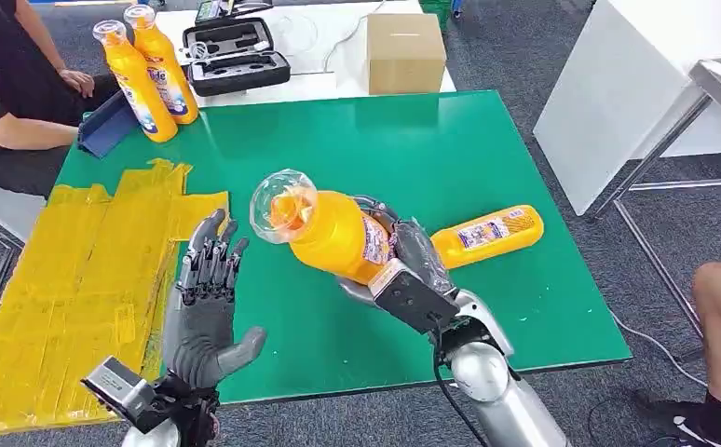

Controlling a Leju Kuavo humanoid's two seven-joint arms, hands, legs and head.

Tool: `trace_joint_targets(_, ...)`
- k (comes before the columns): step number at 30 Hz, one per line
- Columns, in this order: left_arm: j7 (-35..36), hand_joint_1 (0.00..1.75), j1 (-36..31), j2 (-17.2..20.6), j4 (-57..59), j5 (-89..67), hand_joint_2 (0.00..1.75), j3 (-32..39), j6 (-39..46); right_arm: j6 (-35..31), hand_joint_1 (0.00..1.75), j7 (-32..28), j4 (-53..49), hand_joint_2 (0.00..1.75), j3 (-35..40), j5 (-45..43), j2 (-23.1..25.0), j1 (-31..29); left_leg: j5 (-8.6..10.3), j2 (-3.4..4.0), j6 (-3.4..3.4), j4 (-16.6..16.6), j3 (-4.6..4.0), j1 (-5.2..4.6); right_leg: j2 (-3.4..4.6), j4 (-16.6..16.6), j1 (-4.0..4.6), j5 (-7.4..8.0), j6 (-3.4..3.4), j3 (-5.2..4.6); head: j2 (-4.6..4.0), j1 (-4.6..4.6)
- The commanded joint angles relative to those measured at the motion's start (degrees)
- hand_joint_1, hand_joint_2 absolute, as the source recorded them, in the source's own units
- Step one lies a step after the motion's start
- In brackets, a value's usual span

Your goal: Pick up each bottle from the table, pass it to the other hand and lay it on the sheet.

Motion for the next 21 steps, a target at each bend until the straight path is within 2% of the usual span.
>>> trace_joint_targets(1,1.1,0.0,-1.2,1.5,5.1,2.0,1.75,-1.6,-1.8,0.0,1.75,0.3,4.1,1.75,3.5,-0.8,0.4,-3.8,-0.07,0.12,-0.05,0.0,0.23,-0.01,0.06,0.0,0.0,-0.04,-0.07,0.19,0.0,0.0)
trace_joint_targets(10,1.2,0.0,-0.9,1.8,4.0,-0.2,1.75,-2.6,-2.3,1.9,1.75,1.9,7.3,1.75,7.8,-0.2,0.9,-4.6,-0.08,0.14,-0.05,-0.1,0.25,0.03,0.07,-0.1,0.04,-0.03,-0.08,0.21,0.0,0.0)
trace_joint_targets(19,1.2,0.0,-0.8,1.8,4.0,-0.2,1.75,-2.6,-2.3,1.8,1.75,1.9,7.3,1.75,7.9,-0.2,1.0,-4.5,-0.14,0.13,-0.07,0.0,0.37,0.04,0.03,-0.1,0.07,-0.09,-0.12,0.34,0.0,0.0)
trace_joint_targets(20,1.1,0.0,0.5,-0.4,4.0,4.4,1.75,-0.6,-1.4,7.4,1.75,0.5,6.2,1.75,9.8,-6.4,4.3,-2.0,-0.1,0.11,-0.05,0.0,0.26,0.01,0.03,0.0,0.03,-0.06,-0.09,0.23,0.0,0.0)
trace_joint_targets(21,1.3,0.0,0.4,-0.4,4.4,5.1,1.75,-0.8,-1.5,6.3,1.75,1.3,6.1,1.75,11.8,-5.3,5.2,-1.4,-0.17,0.18,-0.08,0.0,0.36,0.04,0.08,0.0,0.06,-0.1,-0.12,0.32,0.0,0.0)
